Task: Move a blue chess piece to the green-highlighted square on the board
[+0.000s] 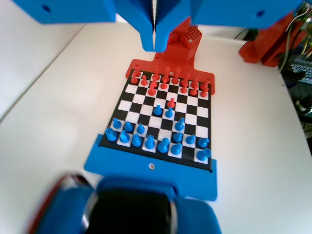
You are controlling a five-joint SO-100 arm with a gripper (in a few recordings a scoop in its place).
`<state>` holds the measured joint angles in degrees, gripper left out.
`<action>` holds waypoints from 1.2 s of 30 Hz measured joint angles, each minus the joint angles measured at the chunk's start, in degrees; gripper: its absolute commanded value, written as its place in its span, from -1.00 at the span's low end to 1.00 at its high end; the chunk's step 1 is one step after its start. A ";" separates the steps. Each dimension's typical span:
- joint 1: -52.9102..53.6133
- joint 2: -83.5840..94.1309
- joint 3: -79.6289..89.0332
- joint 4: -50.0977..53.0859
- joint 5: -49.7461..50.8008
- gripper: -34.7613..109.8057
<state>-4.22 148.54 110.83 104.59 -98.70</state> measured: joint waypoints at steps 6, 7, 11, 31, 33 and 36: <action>1.41 12.48 9.05 -3.69 -3.69 -0.51; 1.41 13.89 9.93 -4.57 -3.87 -0.51; 2.37 17.49 11.69 -8.26 -4.04 -0.51; 5.89 26.37 13.71 -13.54 -3.52 -0.51; 5.89 26.37 13.71 -13.54 -3.52 -0.51; 5.89 26.37 13.71 -13.54 -3.52 -0.51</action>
<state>1.67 174.90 124.54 91.05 -102.22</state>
